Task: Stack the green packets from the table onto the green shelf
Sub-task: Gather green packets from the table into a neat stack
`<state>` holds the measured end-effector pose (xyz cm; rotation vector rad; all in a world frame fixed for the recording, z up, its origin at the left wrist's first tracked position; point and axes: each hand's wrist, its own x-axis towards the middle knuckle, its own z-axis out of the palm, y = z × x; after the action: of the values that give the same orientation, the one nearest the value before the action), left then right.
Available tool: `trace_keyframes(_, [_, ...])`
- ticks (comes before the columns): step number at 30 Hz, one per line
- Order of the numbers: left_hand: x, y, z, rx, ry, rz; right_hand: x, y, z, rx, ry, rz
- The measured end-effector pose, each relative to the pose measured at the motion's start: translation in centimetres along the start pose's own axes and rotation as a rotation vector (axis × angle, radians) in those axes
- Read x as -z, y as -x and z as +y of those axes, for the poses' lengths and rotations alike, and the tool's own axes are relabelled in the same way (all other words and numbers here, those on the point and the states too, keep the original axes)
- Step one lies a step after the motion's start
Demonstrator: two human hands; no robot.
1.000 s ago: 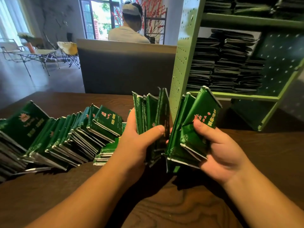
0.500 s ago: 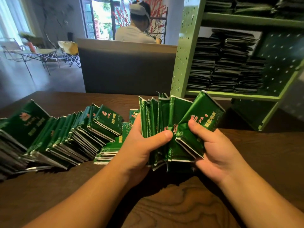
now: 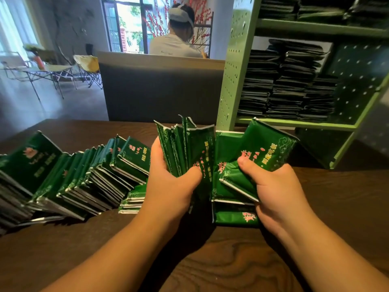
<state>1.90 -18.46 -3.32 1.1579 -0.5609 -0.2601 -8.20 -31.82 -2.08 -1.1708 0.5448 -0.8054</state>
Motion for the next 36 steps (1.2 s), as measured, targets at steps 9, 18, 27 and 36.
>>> trace_keyframes(9, [-0.8,1.3,1.0,-0.254,-0.278,-0.020,-0.6,1.3,-0.4,0.006,-0.062,-0.166])
trace_keyframes(18, [-0.1,0.6,0.5,-0.163,-0.169,-0.038,0.2,1.5,-0.9,-0.160,-0.244,-0.482])
trace_keyframes(27, [0.2,0.3,-0.1,0.082,0.046,-0.196,0.2,1.0,-0.5,-0.117,-0.124,-0.441])
trace_keyframes(36, [0.5,0.1,0.0,0.321,0.302,-0.297,-0.1,0.5,-0.1,-0.033,0.063,-0.414])
